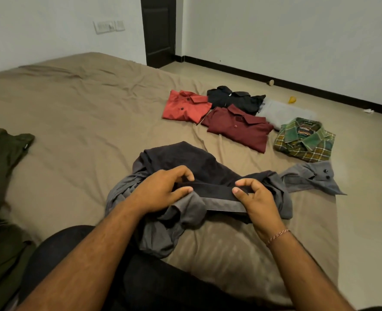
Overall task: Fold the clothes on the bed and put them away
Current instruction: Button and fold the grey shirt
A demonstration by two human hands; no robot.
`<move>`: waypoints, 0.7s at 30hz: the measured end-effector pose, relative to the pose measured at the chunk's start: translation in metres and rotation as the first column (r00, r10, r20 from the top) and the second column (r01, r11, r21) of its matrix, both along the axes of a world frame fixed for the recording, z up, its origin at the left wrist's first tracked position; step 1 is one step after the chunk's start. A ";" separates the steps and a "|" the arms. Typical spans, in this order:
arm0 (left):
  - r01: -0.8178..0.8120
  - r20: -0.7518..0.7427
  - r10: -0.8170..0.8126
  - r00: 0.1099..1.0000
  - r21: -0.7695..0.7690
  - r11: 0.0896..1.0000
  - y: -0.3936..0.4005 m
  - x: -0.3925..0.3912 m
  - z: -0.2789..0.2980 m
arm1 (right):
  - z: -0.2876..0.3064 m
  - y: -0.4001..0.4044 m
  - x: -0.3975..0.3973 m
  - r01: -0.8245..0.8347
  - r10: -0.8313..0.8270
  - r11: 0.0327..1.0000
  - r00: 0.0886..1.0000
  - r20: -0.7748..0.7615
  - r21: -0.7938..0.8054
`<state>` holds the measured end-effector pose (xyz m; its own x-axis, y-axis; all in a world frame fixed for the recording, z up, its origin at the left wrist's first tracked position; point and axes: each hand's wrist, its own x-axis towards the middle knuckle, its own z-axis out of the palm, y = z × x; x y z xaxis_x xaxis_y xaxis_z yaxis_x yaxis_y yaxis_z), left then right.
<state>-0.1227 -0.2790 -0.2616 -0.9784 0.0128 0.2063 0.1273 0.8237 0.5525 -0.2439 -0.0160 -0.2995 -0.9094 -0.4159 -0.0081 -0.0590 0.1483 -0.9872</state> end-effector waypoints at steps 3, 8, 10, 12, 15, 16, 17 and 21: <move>-0.079 0.294 0.108 0.950 -0.108 0.991 -0.027 0.005 -0.012 | -0.007 0.009 -0.003 -0.044 0.043 0.999 0.998 0.055 0.020; -0.189 0.374 0.180 0.910 -0.013 0.982 -0.062 0.012 -0.023 | -0.012 0.010 0.009 -0.296 0.295 0.955 0.955 0.020 0.032; -0.113 0.416 0.073 0.907 0.073 0.991 -0.059 0.014 -0.019 | -0.016 0.006 0.012 -0.267 0.293 0.947 0.946 -0.141 0.177; -0.044 0.430 0.047 0.901 -0.018 0.999 -0.058 0.014 -0.024 | -0.016 0.004 0.013 -0.217 0.253 0.952 0.955 -0.156 0.218; -0.121 0.349 0.099 0.932 0.044 0.992 -0.060 0.014 -0.024 | -0.014 0.008 0.010 -0.165 0.197 0.963 0.971 -0.137 0.215; -0.159 0.348 0.098 0.932 0.150 0.976 -0.063 0.016 -0.023 | -0.014 0.009 0.008 -0.153 0.185 0.964 0.974 -0.132 0.217; -0.177 0.385 0.092 0.919 0.194 0.965 -0.066 0.018 -0.022 | -0.011 0.010 0.006 -0.149 0.181 0.963 0.975 -0.131 0.224; -0.129 0.357 0.167 0.919 -0.127 0.983 -0.068 0.014 -0.028 | -0.003 0.013 -0.003 -0.124 0.199 0.929 0.962 -0.187 0.350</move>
